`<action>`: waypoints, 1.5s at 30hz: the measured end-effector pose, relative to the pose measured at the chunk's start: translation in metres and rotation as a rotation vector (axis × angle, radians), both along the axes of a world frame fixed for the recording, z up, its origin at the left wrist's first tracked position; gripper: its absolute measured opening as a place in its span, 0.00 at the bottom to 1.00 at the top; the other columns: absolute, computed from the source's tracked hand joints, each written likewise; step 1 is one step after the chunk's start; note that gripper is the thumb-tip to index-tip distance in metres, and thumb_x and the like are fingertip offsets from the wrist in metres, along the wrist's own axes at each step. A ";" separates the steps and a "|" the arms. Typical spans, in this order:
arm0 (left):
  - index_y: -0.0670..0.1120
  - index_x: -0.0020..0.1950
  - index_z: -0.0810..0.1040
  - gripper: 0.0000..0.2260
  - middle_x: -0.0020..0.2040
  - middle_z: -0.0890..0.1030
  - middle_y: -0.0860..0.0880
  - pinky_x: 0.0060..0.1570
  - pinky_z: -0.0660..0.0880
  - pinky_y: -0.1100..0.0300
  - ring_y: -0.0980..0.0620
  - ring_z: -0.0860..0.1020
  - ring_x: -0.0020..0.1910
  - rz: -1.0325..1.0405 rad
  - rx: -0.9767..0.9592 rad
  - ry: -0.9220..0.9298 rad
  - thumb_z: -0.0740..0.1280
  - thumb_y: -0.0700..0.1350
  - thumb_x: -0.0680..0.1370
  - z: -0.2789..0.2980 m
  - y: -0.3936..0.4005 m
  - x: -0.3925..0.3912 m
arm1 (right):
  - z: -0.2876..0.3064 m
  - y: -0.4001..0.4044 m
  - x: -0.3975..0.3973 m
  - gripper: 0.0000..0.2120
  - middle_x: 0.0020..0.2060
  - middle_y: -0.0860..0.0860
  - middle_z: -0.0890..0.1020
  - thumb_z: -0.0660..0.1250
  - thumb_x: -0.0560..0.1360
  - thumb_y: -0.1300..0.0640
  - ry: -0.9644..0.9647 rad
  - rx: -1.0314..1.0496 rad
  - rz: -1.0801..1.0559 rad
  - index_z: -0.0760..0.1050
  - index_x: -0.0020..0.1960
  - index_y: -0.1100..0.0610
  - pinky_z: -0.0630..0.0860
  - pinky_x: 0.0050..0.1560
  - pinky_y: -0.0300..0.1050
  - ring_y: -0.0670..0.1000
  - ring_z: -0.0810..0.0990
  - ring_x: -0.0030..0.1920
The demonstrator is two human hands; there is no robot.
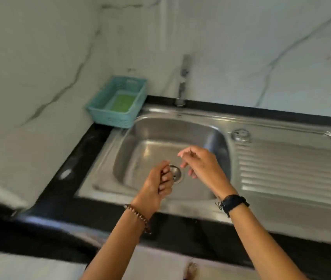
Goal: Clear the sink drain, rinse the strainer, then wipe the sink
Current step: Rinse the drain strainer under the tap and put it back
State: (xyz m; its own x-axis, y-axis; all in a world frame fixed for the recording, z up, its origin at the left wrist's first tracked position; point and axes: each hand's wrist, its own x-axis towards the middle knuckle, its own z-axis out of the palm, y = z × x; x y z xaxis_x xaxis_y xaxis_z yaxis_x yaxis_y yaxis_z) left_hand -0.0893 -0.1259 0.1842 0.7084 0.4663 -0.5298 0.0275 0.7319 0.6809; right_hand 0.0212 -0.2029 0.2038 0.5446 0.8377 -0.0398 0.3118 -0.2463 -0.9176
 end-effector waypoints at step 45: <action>0.43 0.48 0.74 0.04 0.48 0.80 0.44 0.53 0.73 0.53 0.49 0.79 0.47 -0.119 -0.106 0.120 0.60 0.39 0.79 -0.094 0.216 0.172 | -0.063 0.245 0.193 0.34 0.73 0.60 0.57 0.61 0.75 0.64 -0.696 -0.358 0.030 0.51 0.75 0.50 0.57 0.73 0.60 0.60 0.57 0.72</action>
